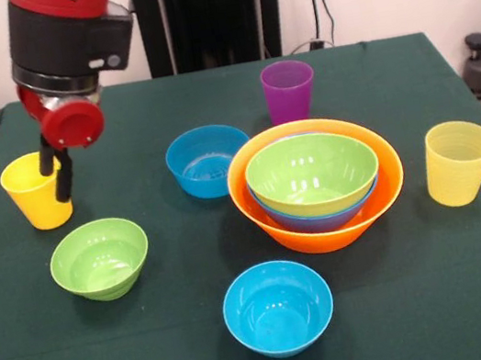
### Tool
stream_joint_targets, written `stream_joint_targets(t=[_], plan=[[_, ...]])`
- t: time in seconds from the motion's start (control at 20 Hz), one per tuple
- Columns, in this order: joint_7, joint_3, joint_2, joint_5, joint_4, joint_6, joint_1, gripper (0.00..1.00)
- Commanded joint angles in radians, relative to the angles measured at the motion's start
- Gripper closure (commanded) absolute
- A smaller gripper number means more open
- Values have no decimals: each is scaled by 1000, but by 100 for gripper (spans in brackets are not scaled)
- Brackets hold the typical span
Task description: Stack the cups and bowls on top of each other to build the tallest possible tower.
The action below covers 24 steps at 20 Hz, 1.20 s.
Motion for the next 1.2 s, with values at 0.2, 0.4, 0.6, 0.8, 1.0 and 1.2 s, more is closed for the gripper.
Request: stream_joint_targets(t=[0.2, 0.4, 0.6, 0.8, 1.0, 1.2], plan=[[16, 63, 51, -35, -16, -52, 21, 0], [11, 70, 46, -36, -7, -60, 16, 0], [2, 84, 45, -39, 2, -76, 3, 0], [-7, 103, 36, -39, 17, -90, -12, 0], [-26, 106, 20, -42, 26, -70, -18, 100], [-34, 112, 0, -38, 46, -52, -29, 100]])
